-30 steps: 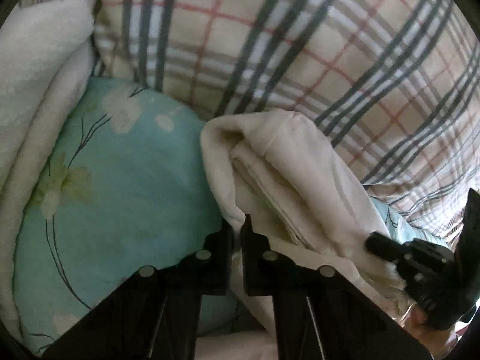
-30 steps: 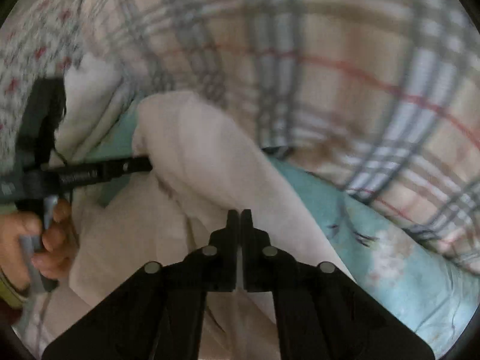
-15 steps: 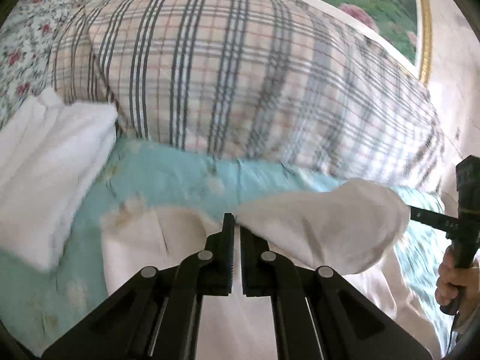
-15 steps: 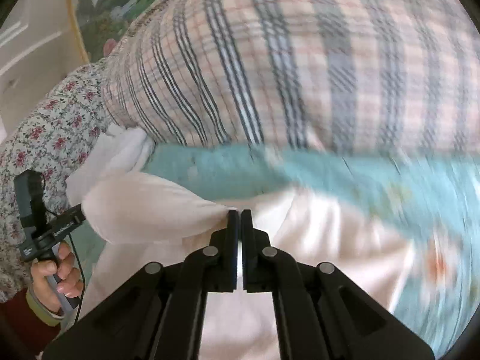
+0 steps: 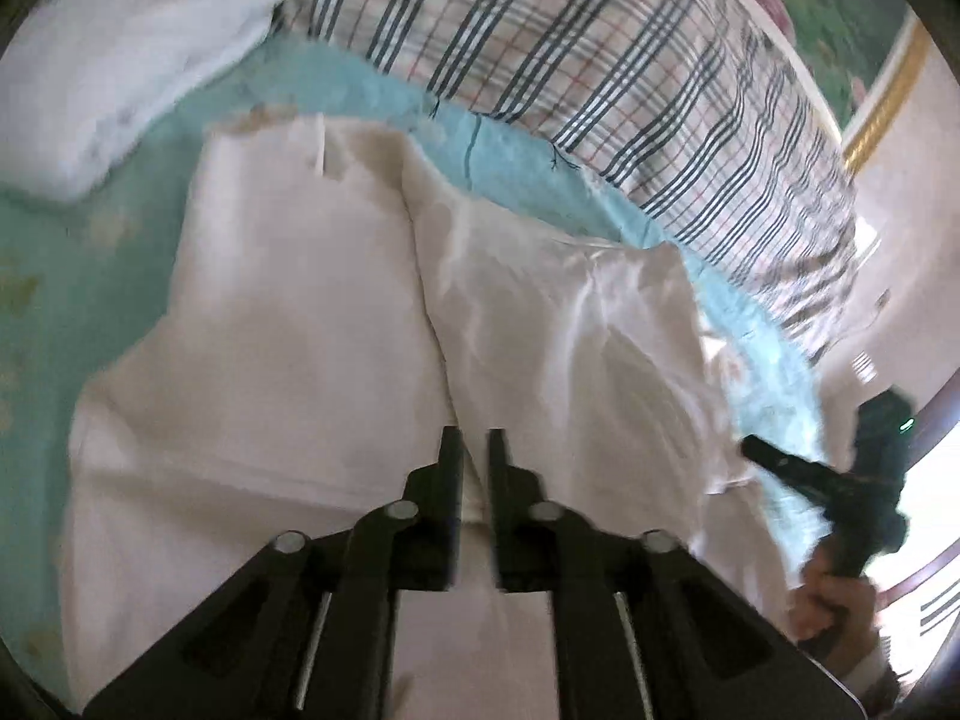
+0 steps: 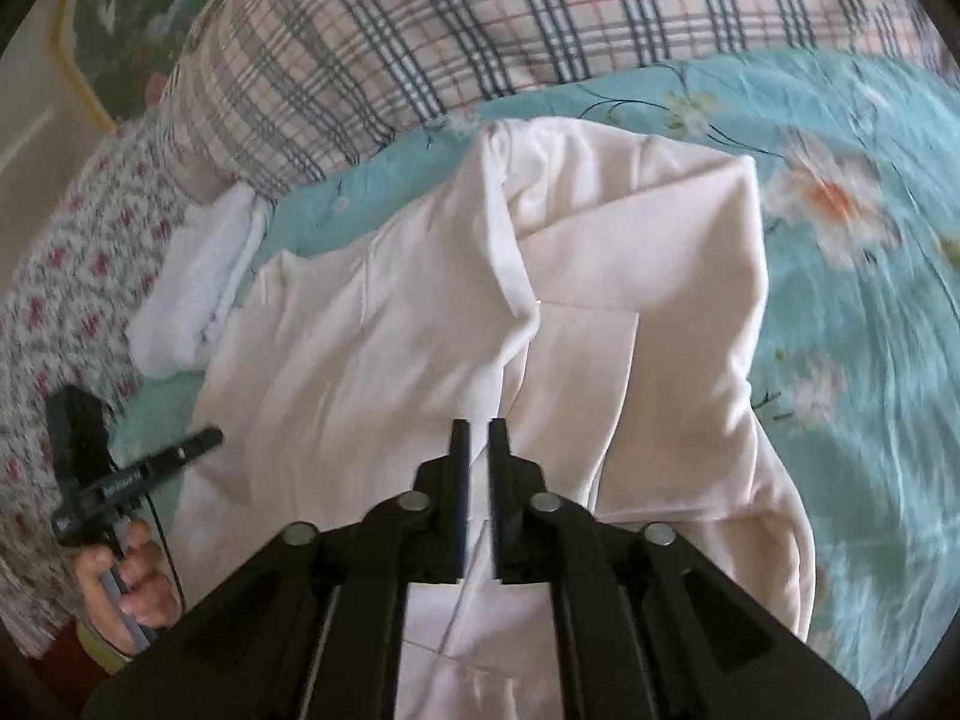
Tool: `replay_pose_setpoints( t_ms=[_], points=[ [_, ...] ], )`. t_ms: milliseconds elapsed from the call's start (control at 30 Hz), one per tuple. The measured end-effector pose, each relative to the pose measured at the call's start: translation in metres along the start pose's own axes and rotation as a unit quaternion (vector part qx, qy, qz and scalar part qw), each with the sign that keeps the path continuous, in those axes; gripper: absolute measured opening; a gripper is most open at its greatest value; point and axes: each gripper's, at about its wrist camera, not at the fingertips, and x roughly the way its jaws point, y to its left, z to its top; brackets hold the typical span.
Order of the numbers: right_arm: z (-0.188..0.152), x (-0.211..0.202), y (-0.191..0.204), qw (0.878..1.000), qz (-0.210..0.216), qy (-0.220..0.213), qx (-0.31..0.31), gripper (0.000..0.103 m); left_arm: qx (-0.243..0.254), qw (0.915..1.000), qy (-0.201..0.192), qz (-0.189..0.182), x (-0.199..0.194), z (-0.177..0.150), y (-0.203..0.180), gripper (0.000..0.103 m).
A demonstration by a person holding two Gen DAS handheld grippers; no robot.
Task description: Fold large clothes
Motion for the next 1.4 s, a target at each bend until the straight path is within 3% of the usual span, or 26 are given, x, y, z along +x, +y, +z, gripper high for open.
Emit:
replay_pose_setpoints(
  t_ms=[33,100,267,300,367,400,433,600,800,900,1033,1100,1167,1267,1400],
  points=[
    [0.000,-0.002,-0.003,1.000,0.007,-0.005,0.011,0.032,-0.010,0.9999,0.005,-0.008,0.000,0.001,0.001,0.046],
    [0.001,0.000,-0.003,1.000,0.012,-0.008,0.020,0.048,-0.028,0.9993,0.017,-0.019,0.007,0.003,0.003,0.064],
    [0.008,0.013,-0.002,0.999,0.029,-0.008,0.034,0.048,-0.026,0.9972,0.055,-0.042,0.032,0.006,-0.012,0.063],
    [0.010,0.017,-0.003,0.999,0.034,-0.007,0.039,0.048,-0.020,0.9970,0.060,-0.046,0.037,0.006,-0.015,0.062],
    [0.014,0.026,-0.008,0.997,0.046,0.000,0.061,0.048,-0.006,0.9962,0.074,-0.046,0.050,0.006,-0.023,0.049],
    [0.014,0.029,-0.010,0.996,0.049,0.002,0.069,0.048,0.000,0.9958,0.080,-0.043,0.056,0.006,-0.025,0.015],
    [0.015,0.032,-0.012,0.995,0.053,0.003,0.080,0.048,0.004,0.9956,0.087,-0.035,0.062,0.005,-0.025,0.006],
    [0.012,0.032,-0.012,0.992,0.079,0.001,0.100,0.048,-0.022,0.9994,0.023,-0.016,0.037,0.012,-0.004,0.005],
    [0.007,0.056,-0.002,0.991,0.086,0.024,0.098,0.048,-0.033,0.9992,0.022,-0.008,0.034,0.015,0.012,0.005],
    [0.004,0.069,0.000,0.990,0.083,0.044,0.101,0.003,-0.029,0.9994,0.020,-0.006,0.034,0.017,0.008,0.005],
    [0.012,0.028,0.018,0.985,0.154,-0.036,0.065,0.003,-0.012,0.9998,0.013,0.000,0.028,0.017,0.003,0.005],
    [0.010,0.014,0.020,0.988,0.136,-0.046,0.056,0.003,-0.007,0.9998,0.019,0.001,0.030,0.015,0.003,0.005],
    [0.001,0.026,0.012,0.995,0.073,-0.001,0.062,0.003,-0.004,0.9996,0.028,0.001,0.035,0.011,0.003,0.005],
    [-0.013,0.039,0.003,0.997,-0.007,0.045,0.064,0.007,0.001,0.9993,0.037,0.002,0.042,0.005,0.002,0.006],
    [-0.009,0.017,0.023,0.999,-0.033,-0.006,0.034,0.009,0.014,0.9992,0.036,0.014,0.044,0.002,-0.002,0.006]
  ],
)
